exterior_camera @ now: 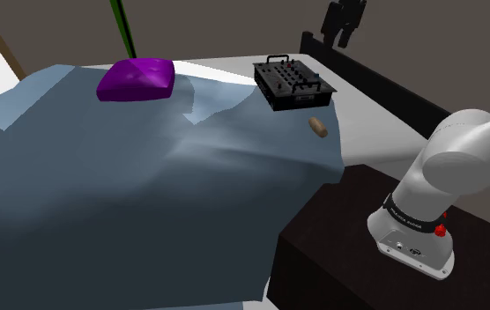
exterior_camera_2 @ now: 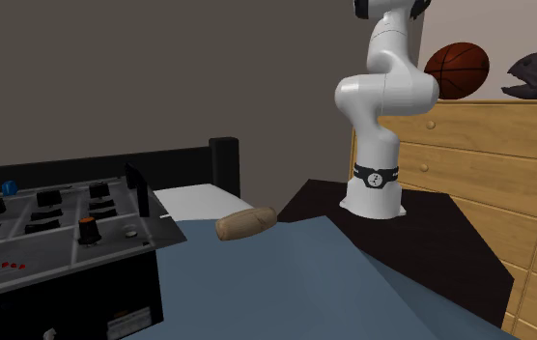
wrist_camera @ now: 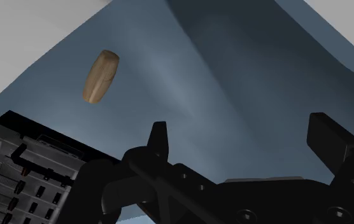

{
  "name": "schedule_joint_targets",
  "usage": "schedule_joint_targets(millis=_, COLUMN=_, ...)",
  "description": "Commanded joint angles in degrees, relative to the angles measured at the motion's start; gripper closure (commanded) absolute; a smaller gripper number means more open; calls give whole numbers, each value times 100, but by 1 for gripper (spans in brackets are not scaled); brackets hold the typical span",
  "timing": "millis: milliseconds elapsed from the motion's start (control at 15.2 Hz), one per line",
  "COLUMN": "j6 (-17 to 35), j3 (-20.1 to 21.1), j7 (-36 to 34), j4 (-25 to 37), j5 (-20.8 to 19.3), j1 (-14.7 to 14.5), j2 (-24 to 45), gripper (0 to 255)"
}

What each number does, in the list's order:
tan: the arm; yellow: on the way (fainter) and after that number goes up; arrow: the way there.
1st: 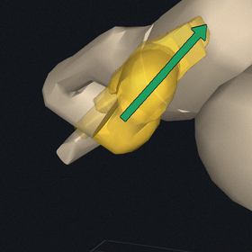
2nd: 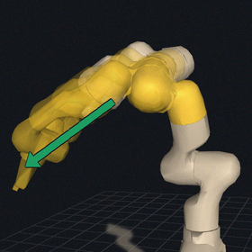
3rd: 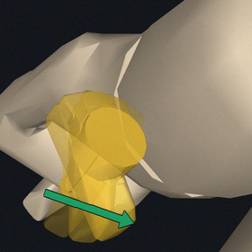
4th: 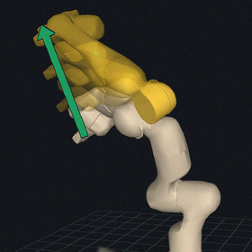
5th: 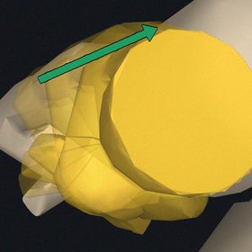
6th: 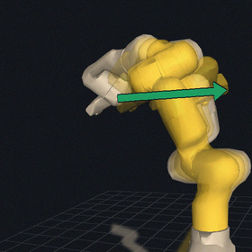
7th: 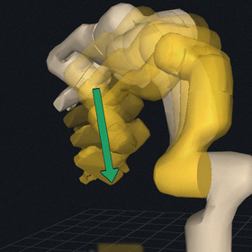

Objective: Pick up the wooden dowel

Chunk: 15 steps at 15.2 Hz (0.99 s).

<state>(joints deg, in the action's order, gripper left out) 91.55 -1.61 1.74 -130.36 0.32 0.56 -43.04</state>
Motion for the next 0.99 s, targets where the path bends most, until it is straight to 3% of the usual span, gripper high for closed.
schedule_joint_targets(millis=0, j6=0, j3=0, j7=0, j4=0, j5=0, j1=0, j2=0, gripper=0)
schedule_joint_targets(millis=924, j6=2550, j3=-405, j7=-428, j4=-1513, j5=-539, j1=692, j2=1097, gripper=0)
